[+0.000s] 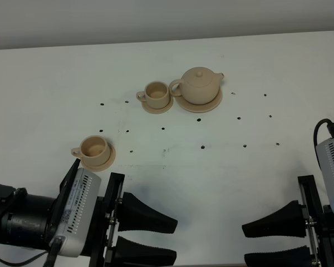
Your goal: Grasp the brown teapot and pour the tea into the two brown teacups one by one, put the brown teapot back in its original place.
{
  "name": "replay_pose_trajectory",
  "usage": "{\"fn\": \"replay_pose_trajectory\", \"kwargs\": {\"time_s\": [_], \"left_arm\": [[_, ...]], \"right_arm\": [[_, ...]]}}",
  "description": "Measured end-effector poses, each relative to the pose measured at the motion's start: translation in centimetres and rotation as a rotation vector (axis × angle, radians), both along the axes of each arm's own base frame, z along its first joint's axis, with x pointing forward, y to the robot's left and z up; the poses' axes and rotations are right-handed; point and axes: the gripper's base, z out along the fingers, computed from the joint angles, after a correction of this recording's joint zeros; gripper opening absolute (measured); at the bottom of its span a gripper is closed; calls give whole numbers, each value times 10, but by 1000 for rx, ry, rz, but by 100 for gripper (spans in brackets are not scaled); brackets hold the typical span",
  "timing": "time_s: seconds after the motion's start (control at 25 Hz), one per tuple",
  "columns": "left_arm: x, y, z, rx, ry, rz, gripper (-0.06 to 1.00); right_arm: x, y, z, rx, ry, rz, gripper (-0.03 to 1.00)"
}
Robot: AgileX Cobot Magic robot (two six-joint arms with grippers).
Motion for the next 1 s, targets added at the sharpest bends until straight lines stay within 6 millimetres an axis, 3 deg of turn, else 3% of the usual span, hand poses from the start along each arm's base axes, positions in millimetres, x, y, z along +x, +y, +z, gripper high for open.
{"fn": "replay_pose_trajectory", "kwargs": {"time_s": [1.0], "left_arm": [[6,-2,4,-43,19,71,43]], "right_arm": [[4,1,4,50,8,-46,34]]}}
